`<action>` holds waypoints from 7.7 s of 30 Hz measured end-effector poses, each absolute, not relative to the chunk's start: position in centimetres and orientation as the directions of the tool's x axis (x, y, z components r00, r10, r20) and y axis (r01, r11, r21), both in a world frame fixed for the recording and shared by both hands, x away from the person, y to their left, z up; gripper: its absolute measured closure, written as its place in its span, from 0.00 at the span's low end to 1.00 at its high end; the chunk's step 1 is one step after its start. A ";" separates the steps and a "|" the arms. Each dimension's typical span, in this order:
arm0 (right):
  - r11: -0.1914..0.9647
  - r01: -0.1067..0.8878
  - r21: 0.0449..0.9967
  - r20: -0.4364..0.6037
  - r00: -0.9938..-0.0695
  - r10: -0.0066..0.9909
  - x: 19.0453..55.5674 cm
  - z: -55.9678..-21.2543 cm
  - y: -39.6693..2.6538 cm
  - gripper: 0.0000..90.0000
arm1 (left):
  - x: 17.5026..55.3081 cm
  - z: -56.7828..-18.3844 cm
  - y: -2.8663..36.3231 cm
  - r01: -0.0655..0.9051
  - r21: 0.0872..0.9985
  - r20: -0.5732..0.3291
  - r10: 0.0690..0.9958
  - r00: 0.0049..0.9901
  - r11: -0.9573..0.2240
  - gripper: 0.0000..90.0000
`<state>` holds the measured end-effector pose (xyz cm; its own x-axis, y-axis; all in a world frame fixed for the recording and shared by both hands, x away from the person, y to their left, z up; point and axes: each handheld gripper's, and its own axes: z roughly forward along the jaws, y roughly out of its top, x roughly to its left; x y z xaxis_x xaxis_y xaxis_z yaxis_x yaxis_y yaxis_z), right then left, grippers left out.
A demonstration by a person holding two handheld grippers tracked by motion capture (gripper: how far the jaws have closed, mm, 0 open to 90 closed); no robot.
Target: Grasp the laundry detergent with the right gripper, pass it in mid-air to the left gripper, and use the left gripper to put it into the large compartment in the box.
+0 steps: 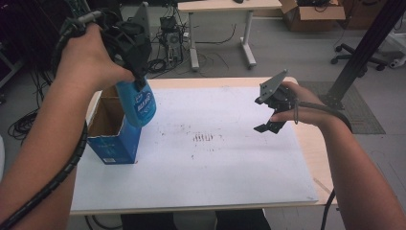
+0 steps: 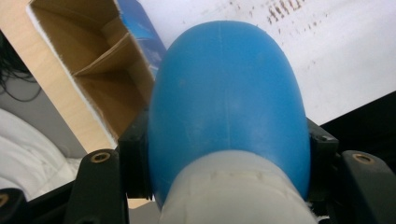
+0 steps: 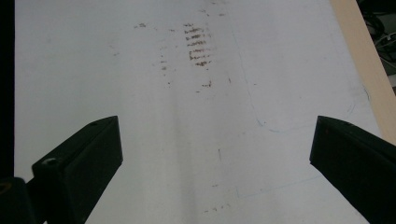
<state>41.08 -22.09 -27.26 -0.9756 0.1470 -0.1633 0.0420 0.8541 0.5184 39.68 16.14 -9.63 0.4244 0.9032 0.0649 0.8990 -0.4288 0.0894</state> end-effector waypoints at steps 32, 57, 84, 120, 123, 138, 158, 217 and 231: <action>0.889 0.061 0.454 -0.108 -0.987 0.122 42.1 -28.1 -21.3 0.03 | 42.1 -8.3 24.3 0.997 0.039 0.070 0.995 0.065 -0.068 0.42; 0.899 0.039 0.437 -0.103 -0.990 0.093 41.6 -25.9 -20.8 0.03 | 42.9 -13.4 26.7 1.000 0.012 0.039 0.999 0.008 -0.008 0.42; 0.913 0.035 0.406 -0.088 -0.993 0.077 41.6 -26.1 -20.2 0.04 | 43.1 -21.5 27.1 0.999 -0.023 0.031 0.999 0.027 -0.026 0.42; 0.914 0.037 0.404 -0.075 -0.994 0.074 41.6 -26.9 -20.0 0.04 | 43.7 -28.1 26.9 0.998 -0.043 0.029 0.998 0.048 -0.047 0.42; 0.913 0.037 0.407 -0.077 -0.994 0.074 41.5 -26.9 -20.0 0.04 | 43.8 -28.3 27.1 0.998 -0.046 0.024 0.999 0.048 -0.047 0.42; 0.912 0.039 0.408 -0.078 -0.994 0.077 41.4 -27.3 -20.2 0.04 | 43.7 -29.1 27.2 0.997 -0.050 0.018 0.998 0.055 -0.054 0.42; 0.909 0.044 0.415 -0.074 -0.994 0.082 41.3 -27.4 -20.7 0.04 | 43.7 -29.3 26.9 0.997 -0.038 0.013 0.998 0.061 -0.061 0.40; 0.901 0.040 0.432 -0.080 -0.993 0.083 40.6 -27.2 -21.3 0.04 | 41.1 -20.4 22.0 0.959 0.128 0.067 0.967 0.247 -0.253 0.00; 0.904 0.032 0.425 -0.091 -0.993 0.078 40.0 -26.3 -21.6 0.04 | 39.5 -18.6 16.8 0.883 0.080 0.121 0.884 0.452 -0.463 0.00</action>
